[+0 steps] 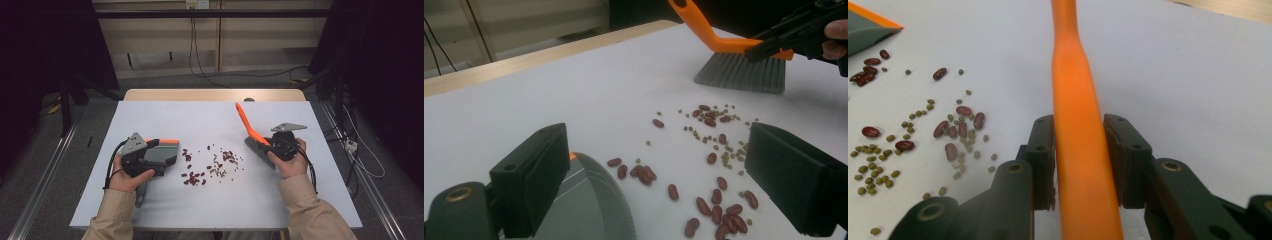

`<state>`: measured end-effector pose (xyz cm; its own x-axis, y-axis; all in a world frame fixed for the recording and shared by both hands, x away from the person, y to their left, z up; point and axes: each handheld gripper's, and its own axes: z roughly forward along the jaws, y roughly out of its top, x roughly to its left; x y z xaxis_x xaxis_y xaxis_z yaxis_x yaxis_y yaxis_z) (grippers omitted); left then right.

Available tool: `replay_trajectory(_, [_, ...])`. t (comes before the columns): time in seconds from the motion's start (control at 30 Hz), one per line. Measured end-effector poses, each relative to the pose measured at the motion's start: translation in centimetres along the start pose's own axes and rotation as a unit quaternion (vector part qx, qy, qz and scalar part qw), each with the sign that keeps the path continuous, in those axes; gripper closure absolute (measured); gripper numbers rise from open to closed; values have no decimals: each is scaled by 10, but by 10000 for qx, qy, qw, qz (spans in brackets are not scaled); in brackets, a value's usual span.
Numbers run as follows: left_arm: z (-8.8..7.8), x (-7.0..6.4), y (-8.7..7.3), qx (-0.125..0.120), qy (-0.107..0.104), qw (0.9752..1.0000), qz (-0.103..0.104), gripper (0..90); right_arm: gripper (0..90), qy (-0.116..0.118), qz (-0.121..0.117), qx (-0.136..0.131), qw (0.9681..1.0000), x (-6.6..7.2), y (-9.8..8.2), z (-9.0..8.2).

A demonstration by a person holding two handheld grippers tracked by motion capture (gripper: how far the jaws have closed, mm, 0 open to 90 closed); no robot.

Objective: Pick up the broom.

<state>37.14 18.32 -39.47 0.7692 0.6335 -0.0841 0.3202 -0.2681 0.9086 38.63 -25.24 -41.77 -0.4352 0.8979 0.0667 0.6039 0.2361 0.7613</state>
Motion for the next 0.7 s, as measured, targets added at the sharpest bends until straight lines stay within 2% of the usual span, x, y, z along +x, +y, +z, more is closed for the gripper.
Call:
replay_trajectory(0.03, [0,0,0,5,7,10000,10,109,705,67,19,-36,10000,-1,-2,1])
replay_trajectory(0.1, [-1,0,-1,7,14,10000,17,109,711,98,209,-138,9996,-2,-3,2])
replay_trajectory(0.2, [-2,1,-2,4,26,10000,4,109,712,189,323,-195,9991,-1,-5,3])
replay_trajectory(0.27, [-3,2,-3,19,35,10000,-2,109,712,231,194,-237,9993,4,-5,4])
replay_trajectory(0.3, [-3,2,-4,13,34,10000,-1,109,712,166,54,-227,9996,8,-5,4])
replay_trajectory(0.37, [-4,2,-5,26,43,10000,-12,109,711,101,-60,-249,9996,16,-6,4])
replay_trajectory(0.53, [-6,3,-6,37,71,10000,7,108,712,-320,-294,-361,9984,35,-9,7])
replay_trajectory(0.7, [-8,3,-8,40,77,10000,8,108,712,-503,-515,-333,9969,55,-7,13])
